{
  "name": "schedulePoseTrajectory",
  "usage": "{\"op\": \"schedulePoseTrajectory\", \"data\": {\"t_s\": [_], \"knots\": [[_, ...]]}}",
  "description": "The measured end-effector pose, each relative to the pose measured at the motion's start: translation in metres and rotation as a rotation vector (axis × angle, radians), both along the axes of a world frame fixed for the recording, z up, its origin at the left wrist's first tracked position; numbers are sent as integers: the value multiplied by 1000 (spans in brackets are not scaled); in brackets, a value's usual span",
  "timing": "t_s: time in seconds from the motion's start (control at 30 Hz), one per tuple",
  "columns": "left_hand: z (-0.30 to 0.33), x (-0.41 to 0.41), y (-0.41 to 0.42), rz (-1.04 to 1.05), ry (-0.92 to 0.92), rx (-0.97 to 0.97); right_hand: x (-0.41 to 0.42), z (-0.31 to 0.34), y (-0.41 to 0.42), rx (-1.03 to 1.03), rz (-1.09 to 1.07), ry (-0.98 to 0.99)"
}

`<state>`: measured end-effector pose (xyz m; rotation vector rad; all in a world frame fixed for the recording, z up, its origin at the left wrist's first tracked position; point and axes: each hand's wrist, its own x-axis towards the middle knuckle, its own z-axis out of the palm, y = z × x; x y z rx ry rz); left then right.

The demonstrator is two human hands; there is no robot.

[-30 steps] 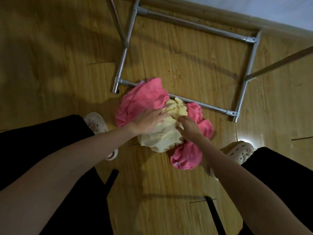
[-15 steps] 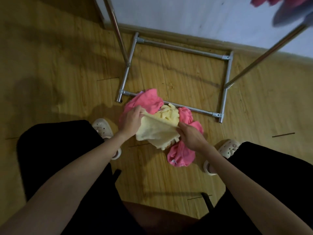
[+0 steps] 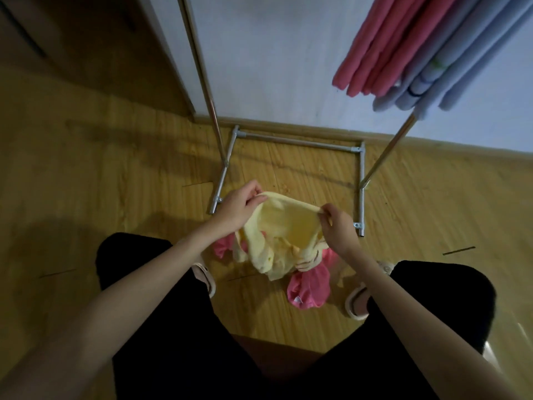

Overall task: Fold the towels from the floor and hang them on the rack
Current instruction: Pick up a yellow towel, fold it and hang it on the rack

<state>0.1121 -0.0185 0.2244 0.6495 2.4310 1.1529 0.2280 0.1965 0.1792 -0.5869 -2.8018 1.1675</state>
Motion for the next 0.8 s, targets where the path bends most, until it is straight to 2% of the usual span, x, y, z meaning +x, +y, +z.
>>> {"op": "schedulePoseTrajectory", "data": {"t_s": [0.13, 0.27, 0.43, 0.57, 0.8], "knots": [[41, 1, 6, 52, -156, 129, 3, 22, -4, -32, -7, 60], [74, 12, 18, 132, -190, 236, 16, 47, -12, -79, 25, 98], [103, 25, 34, 208, -225, 274, 36, 82, -29, -230, 326, 45], [122, 29, 44, 334, -278, 331, 44, 96, -52, -188, 468, 60], [151, 18, 41, 442, -309, 380, 41, 108, -59, -126, 515, 56]]}}
